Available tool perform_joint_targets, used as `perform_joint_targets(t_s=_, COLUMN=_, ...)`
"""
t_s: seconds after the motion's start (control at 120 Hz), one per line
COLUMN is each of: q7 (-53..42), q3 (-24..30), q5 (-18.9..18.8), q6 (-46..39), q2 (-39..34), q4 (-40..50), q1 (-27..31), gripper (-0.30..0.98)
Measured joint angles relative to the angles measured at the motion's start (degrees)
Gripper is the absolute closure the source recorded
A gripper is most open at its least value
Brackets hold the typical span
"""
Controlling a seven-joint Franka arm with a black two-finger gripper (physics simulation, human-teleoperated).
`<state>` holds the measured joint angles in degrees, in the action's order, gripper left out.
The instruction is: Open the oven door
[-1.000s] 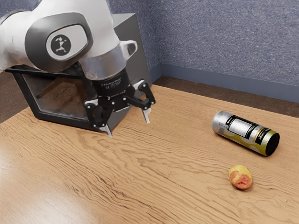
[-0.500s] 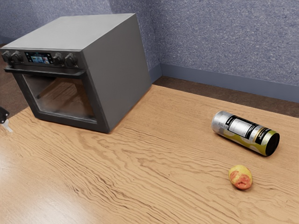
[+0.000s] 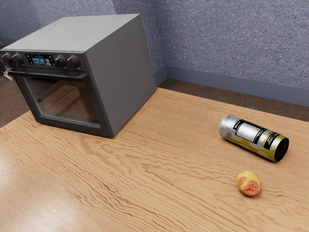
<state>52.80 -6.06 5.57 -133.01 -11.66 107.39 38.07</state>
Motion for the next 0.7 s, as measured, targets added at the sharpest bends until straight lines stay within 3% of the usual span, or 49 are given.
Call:
perform_joint_targets(t_s=0.258, q7=0.6, q3=0.1, q5=0.1, q6=-2.2, q2=8.1, q4=-7.7, q1=-0.6, gripper=0.0)
perform_joint_targets(t_s=0.7, q7=4.5, q3=0.2, q5=0.1, q6=-3.2, q2=14.3, q4=-13.5, q1=-1.9, gripper=0.0)
